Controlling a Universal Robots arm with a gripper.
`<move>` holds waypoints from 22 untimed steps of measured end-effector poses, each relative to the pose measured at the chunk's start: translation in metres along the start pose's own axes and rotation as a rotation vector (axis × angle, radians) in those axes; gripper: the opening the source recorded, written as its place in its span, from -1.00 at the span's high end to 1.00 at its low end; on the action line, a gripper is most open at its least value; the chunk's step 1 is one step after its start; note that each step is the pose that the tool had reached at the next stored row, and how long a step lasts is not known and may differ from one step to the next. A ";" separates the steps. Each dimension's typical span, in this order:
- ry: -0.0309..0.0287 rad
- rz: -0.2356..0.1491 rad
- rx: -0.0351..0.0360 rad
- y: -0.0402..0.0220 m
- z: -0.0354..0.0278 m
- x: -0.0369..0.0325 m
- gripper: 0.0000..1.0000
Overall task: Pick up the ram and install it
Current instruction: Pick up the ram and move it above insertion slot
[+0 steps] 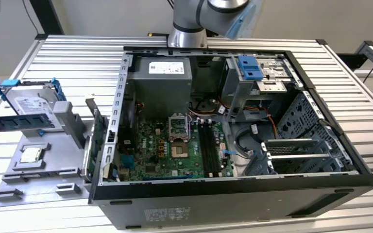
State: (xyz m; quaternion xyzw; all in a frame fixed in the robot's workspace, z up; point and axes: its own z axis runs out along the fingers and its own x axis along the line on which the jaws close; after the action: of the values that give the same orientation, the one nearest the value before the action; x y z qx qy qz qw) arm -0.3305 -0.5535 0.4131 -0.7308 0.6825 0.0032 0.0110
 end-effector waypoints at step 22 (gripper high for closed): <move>-0.0001 0.001 0.0004 -0.0385 0.0006 0.0026 1.00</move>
State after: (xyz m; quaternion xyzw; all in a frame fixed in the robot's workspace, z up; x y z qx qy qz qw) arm -0.2919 -0.5534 0.4128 -0.7304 0.6830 0.0031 0.0112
